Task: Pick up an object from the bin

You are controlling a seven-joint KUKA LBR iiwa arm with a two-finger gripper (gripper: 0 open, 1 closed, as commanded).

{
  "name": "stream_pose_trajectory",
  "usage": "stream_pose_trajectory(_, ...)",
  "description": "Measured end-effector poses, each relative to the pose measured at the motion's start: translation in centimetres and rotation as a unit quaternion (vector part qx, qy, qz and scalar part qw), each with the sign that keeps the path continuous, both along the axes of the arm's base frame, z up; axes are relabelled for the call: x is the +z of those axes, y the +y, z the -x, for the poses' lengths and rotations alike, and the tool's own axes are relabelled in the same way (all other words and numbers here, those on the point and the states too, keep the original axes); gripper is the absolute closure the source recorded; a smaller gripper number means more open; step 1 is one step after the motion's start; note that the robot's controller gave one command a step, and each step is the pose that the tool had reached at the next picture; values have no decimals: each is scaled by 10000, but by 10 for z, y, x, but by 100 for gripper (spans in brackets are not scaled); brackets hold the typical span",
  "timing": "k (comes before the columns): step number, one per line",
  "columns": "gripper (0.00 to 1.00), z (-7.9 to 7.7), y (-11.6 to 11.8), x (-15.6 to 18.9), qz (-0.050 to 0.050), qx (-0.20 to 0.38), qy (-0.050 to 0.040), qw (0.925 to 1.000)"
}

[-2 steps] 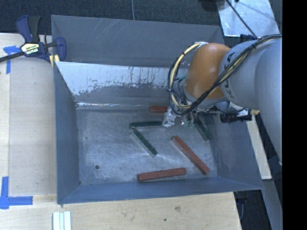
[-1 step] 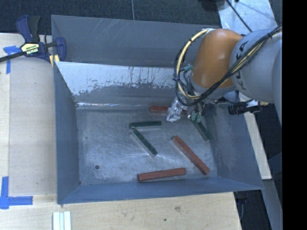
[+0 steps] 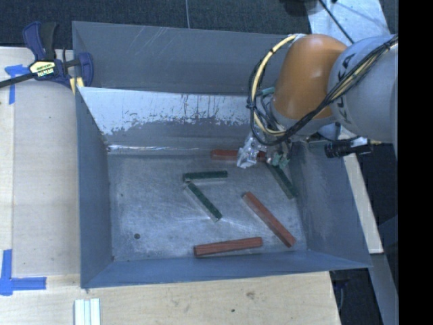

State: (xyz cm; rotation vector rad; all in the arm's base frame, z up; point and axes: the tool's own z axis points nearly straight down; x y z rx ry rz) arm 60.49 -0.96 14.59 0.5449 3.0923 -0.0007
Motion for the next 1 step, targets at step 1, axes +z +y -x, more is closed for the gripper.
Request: stream_pose_trajectory(1,0,-9,-37,-27,0,-663,12,9978)
